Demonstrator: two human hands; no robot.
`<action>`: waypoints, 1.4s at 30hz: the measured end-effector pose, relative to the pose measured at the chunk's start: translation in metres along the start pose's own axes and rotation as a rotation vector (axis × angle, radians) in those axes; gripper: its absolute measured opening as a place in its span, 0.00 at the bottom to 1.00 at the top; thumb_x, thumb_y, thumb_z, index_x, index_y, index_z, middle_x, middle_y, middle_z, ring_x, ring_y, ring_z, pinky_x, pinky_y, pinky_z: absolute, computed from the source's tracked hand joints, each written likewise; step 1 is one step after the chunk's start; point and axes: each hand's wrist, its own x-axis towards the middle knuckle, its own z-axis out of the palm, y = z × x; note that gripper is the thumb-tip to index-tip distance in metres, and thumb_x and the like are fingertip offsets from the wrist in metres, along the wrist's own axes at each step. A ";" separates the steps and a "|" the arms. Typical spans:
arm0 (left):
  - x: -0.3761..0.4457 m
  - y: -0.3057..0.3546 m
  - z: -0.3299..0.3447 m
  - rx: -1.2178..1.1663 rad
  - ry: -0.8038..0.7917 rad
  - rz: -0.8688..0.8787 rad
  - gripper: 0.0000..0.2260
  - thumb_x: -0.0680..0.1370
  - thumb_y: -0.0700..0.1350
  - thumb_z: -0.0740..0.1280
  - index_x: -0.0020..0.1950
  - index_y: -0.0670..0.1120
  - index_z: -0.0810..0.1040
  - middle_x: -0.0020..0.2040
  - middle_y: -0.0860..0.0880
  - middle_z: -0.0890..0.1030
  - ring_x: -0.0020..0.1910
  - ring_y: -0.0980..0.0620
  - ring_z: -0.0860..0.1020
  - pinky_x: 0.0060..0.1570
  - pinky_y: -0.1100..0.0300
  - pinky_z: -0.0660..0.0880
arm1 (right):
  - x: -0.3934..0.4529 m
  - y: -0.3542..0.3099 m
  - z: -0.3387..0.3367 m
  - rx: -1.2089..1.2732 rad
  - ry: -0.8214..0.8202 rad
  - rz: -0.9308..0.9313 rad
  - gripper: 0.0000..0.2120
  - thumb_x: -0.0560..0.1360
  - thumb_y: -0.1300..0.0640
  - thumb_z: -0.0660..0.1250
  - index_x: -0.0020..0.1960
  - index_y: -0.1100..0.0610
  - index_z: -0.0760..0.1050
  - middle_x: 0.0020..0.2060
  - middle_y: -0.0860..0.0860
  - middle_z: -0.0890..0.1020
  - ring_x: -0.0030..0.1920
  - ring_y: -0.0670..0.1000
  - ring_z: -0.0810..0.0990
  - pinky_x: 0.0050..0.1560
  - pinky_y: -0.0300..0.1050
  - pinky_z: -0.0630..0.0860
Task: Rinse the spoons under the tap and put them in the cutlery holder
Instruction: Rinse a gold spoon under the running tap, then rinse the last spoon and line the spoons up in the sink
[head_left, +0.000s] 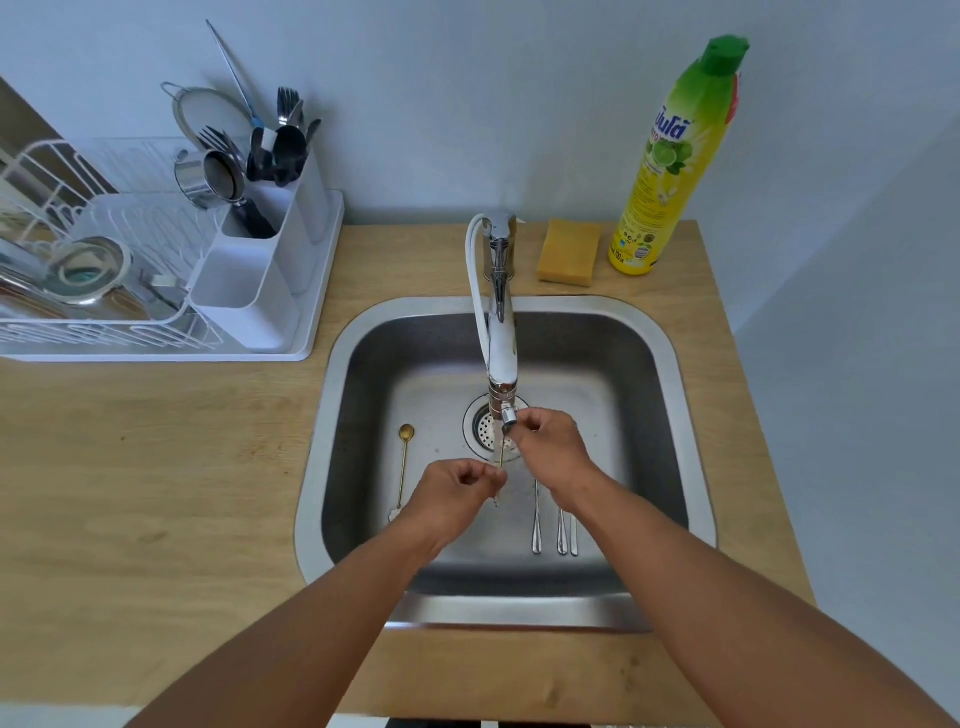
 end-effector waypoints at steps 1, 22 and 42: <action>-0.001 -0.003 -0.001 0.008 0.008 -0.006 0.07 0.79 0.53 0.73 0.47 0.52 0.87 0.39 0.59 0.86 0.38 0.64 0.81 0.43 0.64 0.74 | 0.001 -0.002 -0.002 -0.013 0.008 -0.005 0.09 0.79 0.55 0.71 0.40 0.51 0.84 0.31 0.40 0.82 0.33 0.39 0.78 0.38 0.37 0.71; 0.063 -0.044 -0.050 0.579 0.481 -0.140 0.10 0.80 0.48 0.71 0.45 0.42 0.84 0.40 0.45 0.82 0.36 0.46 0.81 0.41 0.53 0.82 | 0.017 0.060 -0.043 -0.750 0.334 0.330 0.16 0.83 0.51 0.63 0.61 0.61 0.82 0.57 0.58 0.83 0.55 0.62 0.84 0.55 0.55 0.83; 0.067 -0.041 -0.035 0.238 0.385 -0.278 0.06 0.75 0.39 0.71 0.42 0.36 0.82 0.41 0.39 0.84 0.36 0.42 0.82 0.33 0.60 0.75 | 0.019 0.069 -0.037 -0.914 0.376 0.169 0.15 0.84 0.47 0.60 0.61 0.56 0.79 0.62 0.56 0.74 0.52 0.60 0.82 0.48 0.53 0.78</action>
